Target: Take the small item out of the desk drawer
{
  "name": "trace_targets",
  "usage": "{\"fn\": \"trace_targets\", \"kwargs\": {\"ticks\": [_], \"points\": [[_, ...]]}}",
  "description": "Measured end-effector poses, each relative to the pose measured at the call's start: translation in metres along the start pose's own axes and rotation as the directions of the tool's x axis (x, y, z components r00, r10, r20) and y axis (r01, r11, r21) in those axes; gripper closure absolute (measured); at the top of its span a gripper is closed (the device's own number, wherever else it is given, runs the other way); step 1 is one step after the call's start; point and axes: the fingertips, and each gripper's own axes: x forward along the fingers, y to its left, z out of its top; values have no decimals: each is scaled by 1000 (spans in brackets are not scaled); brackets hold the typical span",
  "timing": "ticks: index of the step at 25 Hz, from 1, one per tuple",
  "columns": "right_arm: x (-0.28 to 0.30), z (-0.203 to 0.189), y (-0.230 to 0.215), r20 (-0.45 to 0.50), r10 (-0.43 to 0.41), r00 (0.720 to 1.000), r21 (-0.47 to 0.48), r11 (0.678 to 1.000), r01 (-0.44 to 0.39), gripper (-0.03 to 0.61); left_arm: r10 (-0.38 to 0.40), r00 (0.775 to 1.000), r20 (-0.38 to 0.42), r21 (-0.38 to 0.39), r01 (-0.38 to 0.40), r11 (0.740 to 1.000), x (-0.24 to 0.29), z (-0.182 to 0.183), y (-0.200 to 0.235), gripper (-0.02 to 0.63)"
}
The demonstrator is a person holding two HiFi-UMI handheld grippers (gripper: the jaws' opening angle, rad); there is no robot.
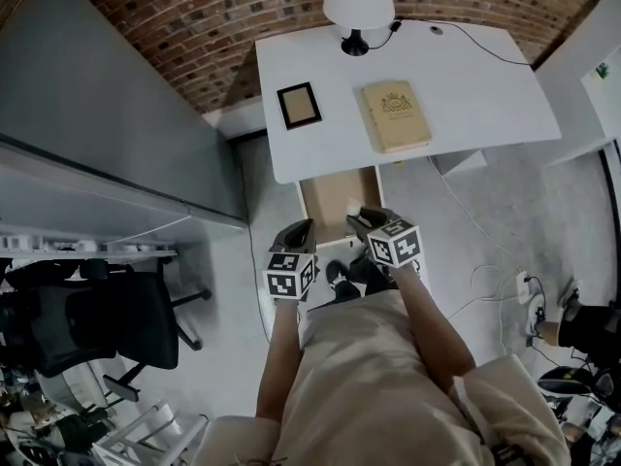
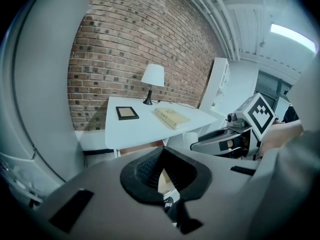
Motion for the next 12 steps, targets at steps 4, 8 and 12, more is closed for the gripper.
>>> {"fn": "trace_targets", "kwargs": {"ticks": [4, 8, 12], "points": [[1, -3, 0, -11, 4, 1000, -11, 1000, -4, 433, 7, 1000, 0, 4, -7, 1000, -1, -1, 0, 597], [-3, -5, 2, -12, 3, 1000, -17, 1000, -4, 433, -5, 1000, 0, 4, 5, 1000, 0, -3, -5, 597], [2, -1, 10, -8, 5, 1000, -22, 1000, -5, 433, -11, 1000, 4, 5, 11, 1000, -6, -1, 1, 597]]}}
